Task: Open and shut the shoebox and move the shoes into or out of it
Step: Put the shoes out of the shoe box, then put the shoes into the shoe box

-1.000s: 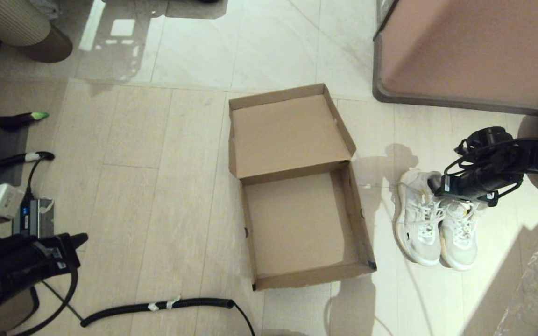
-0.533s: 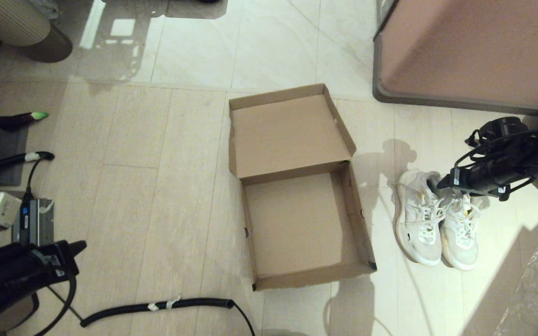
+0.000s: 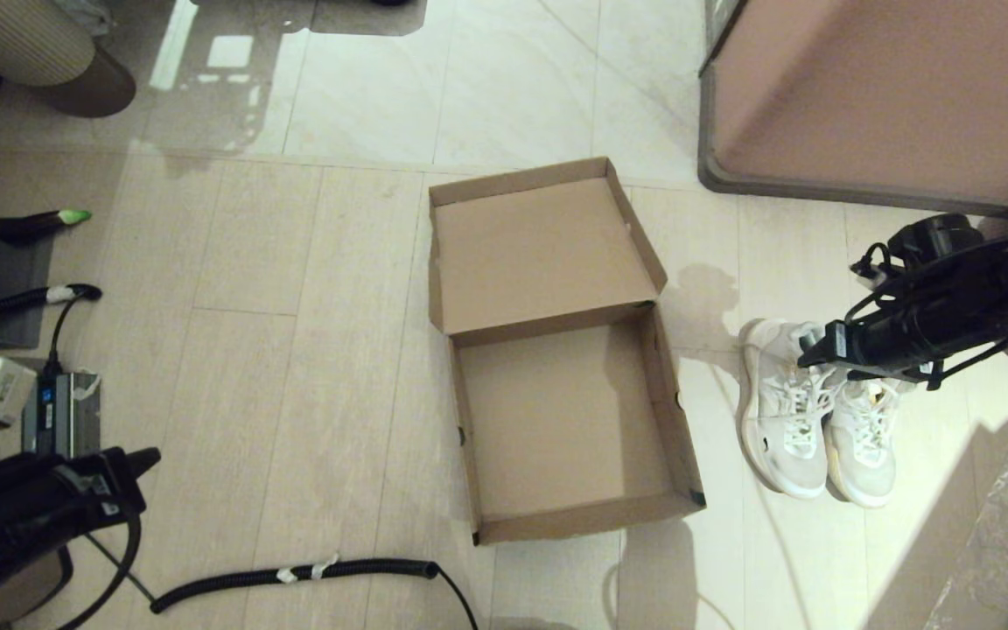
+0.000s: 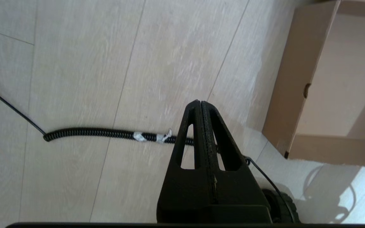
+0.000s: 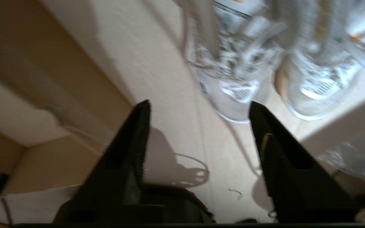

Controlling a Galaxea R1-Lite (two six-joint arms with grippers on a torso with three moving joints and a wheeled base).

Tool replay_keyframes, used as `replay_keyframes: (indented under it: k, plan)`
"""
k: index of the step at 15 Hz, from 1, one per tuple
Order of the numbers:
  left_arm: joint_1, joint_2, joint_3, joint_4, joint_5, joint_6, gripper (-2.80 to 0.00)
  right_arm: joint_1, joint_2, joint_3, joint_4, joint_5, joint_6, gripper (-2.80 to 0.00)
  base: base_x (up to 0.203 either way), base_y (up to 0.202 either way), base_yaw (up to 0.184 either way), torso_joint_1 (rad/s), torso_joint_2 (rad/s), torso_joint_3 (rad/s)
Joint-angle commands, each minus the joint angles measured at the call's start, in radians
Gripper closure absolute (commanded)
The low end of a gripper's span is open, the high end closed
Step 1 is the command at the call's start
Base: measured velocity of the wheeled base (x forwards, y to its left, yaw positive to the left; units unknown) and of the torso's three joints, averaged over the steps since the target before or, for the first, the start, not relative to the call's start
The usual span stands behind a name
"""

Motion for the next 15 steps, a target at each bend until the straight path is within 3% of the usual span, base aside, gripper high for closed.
replay_keyframes:
  k: [1,3,5,8,10,13,15]
  plan:
    - [0.001,0.000,-0.015,-0.003,0.000,0.001,0.00,0.044,0.060,-0.064,-0.022,0.026,0.019,0.00,0.000,0.000,0.000,0.000,0.00,0.000]
    - [0.001,-0.005,-0.016,-0.003,0.001,0.003,0.00,0.064,0.175,-0.184,-0.059,0.047,0.062,0.00,0.000,0.000,0.000,0.000,0.00,0.000]
    - [0.001,0.003,-0.017,-0.002,0.001,0.003,0.00,0.082,0.288,-0.341,-0.111,0.073,0.154,0.00,0.000,0.000,0.000,0.000,0.00,0.000]
    - [-0.001,0.024,-0.023,-0.001,-0.001,0.006,0.00,0.128,0.355,-0.382,-0.275,0.216,0.316,0.00,0.000,0.000,0.000,0.000,0.00,0.000]
    - [-0.001,0.026,-0.026,-0.003,-0.004,0.005,0.00,0.144,0.381,-0.381,-0.428,0.261,0.485,0.00,0.000,0.000,0.000,0.000,0.00,0.000]
    - [-0.007,0.026,-0.026,-0.001,-0.004,0.009,0.00,0.166,0.478,-0.381,-0.792,0.267,0.727,0.00,0.000,0.000,0.000,0.000,0.00,0.000]
    - [-0.007,0.023,-0.026,-0.001,-0.004,0.009,0.00,0.180,0.508,-0.381,-0.902,0.273,0.876,0.00,0.000,0.000,0.000,0.000,0.00,0.000]
